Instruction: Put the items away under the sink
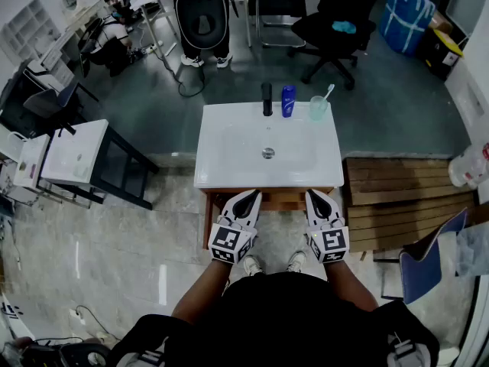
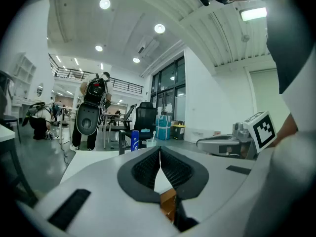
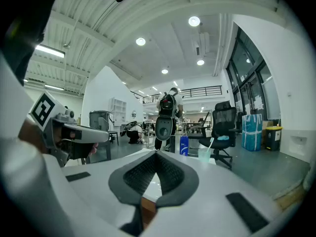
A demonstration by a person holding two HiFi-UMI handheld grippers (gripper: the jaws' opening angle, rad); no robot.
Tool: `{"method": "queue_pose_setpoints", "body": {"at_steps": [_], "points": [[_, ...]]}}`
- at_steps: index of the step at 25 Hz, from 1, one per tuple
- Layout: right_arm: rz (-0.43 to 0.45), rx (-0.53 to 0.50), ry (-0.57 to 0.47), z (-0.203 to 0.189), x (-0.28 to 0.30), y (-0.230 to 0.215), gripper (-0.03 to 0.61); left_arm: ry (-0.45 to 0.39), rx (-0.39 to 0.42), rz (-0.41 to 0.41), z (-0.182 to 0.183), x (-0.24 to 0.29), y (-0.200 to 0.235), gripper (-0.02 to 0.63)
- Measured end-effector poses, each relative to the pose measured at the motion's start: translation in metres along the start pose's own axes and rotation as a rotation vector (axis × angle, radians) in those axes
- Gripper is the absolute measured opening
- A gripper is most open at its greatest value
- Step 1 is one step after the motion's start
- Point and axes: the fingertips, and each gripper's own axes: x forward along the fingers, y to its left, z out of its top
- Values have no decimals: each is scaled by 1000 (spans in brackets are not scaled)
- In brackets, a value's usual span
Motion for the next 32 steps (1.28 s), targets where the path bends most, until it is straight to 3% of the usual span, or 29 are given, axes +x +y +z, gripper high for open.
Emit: {"method": "queue_pose_setpoints", "body": {"at_steps": [11, 18, 32], "points": [[-5, 4, 1, -3, -2, 7, 17, -2, 1, -8, -3, -4, -1, 21], [-74, 8, 16, -7, 2, 13, 18, 5, -4, -37, -8, -15, 9, 21], [-140, -144, 34, -2, -2, 9, 18, -37, -33, -70, -8, -17, 32, 21]]}}
